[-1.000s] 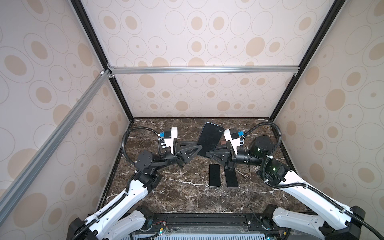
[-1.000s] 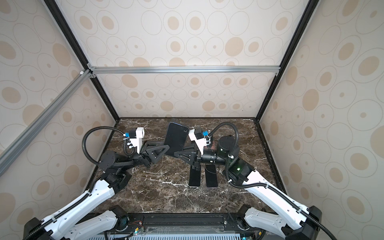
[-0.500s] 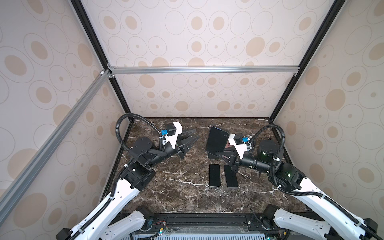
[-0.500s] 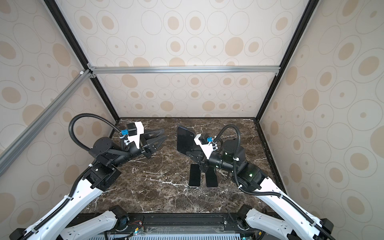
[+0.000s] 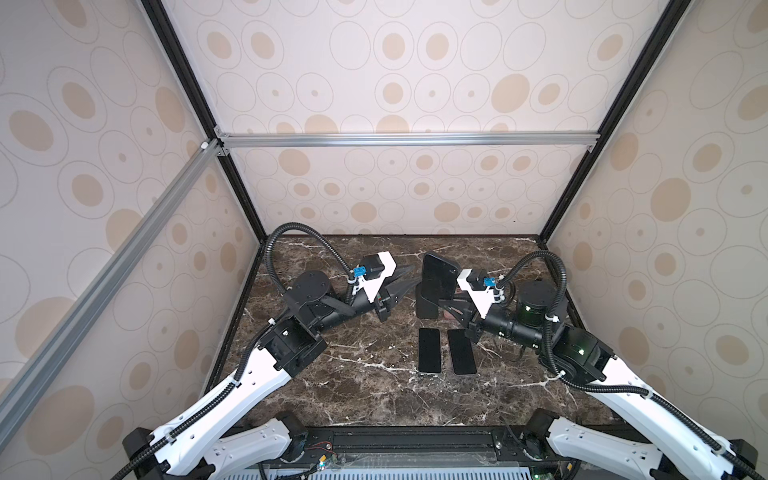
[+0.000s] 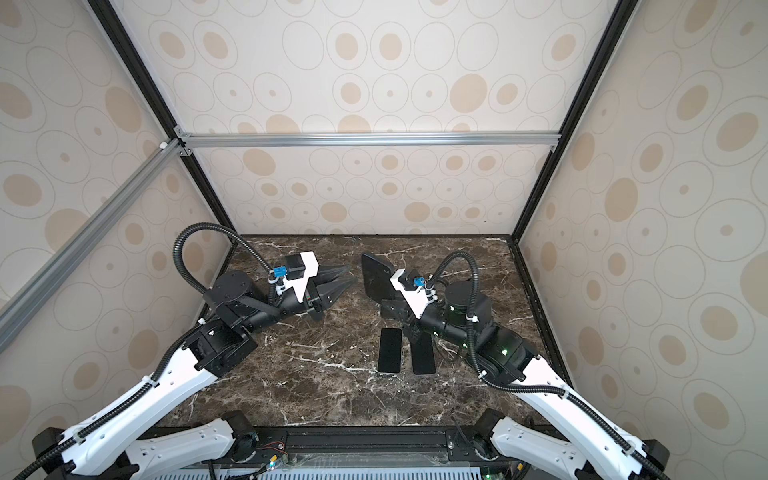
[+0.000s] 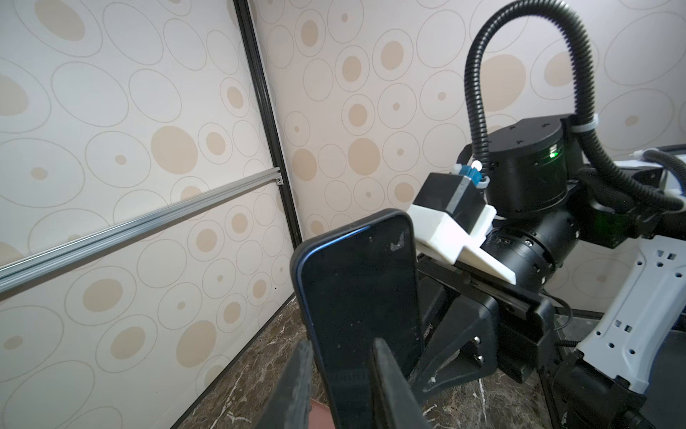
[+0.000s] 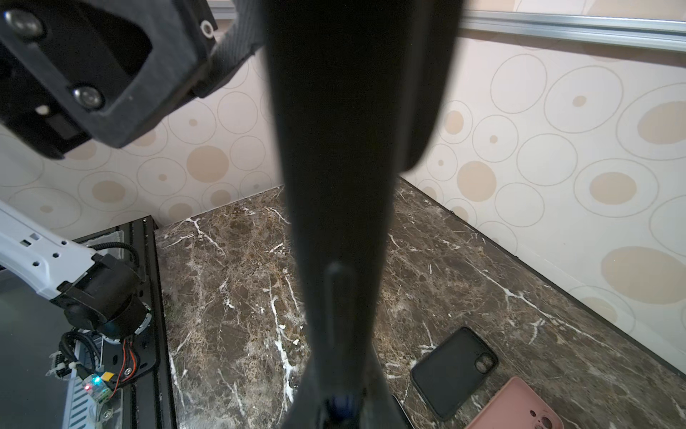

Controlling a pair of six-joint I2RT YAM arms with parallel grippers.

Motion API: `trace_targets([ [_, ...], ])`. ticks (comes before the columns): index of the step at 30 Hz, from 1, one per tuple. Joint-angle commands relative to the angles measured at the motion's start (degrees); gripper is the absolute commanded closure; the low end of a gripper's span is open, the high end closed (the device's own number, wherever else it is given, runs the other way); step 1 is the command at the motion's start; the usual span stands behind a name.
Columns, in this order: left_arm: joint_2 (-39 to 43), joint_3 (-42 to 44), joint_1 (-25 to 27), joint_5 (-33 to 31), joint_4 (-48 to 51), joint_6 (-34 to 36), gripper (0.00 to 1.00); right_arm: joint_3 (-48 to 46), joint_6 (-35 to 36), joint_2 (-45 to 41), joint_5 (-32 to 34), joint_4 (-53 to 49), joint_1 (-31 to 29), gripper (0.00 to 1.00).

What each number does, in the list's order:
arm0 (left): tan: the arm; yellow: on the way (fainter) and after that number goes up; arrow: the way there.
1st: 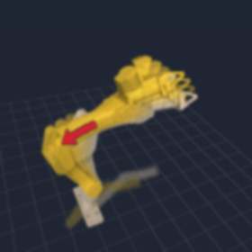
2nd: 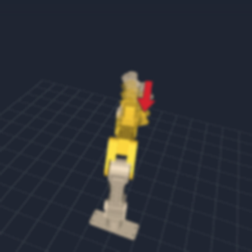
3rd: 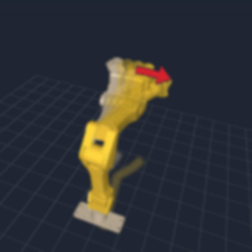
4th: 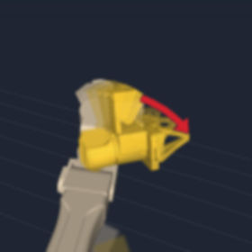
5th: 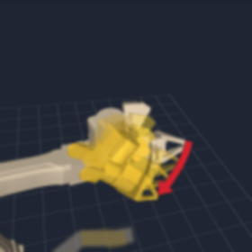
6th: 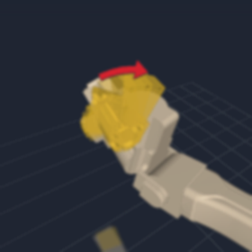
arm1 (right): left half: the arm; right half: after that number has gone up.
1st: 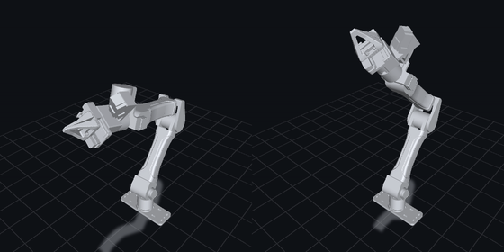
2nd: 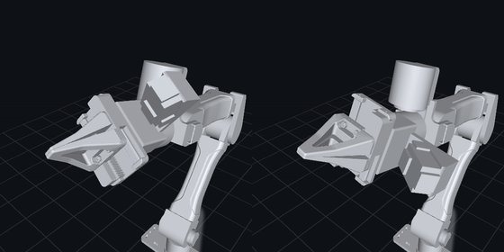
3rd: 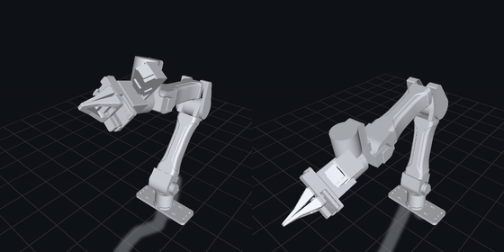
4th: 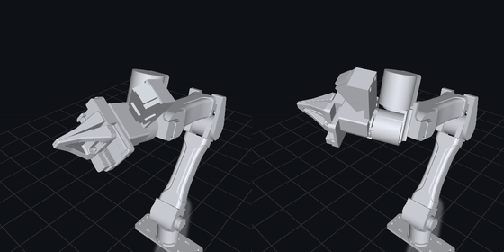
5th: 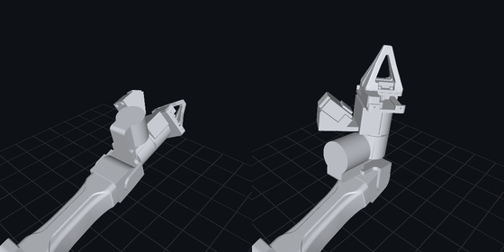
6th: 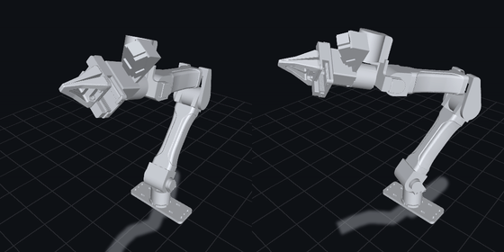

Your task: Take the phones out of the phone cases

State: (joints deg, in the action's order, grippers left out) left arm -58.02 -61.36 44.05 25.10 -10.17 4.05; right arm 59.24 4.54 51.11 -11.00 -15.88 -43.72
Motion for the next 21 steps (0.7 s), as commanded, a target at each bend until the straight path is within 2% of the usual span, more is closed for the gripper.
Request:
trace_targets([
  [1,-0.5,-3.0,1.2,-2.5,-1.1,3.7,0.73,2.3,0.3,-0.6,1.2,2.6,-0.3,1.00],
  [21,-2.3,-4.6,3.0,-8.1,-1.2,8.4,0.73,1.3,0.2,0.9,-2.3,2.1,-0.4,1.00],
])
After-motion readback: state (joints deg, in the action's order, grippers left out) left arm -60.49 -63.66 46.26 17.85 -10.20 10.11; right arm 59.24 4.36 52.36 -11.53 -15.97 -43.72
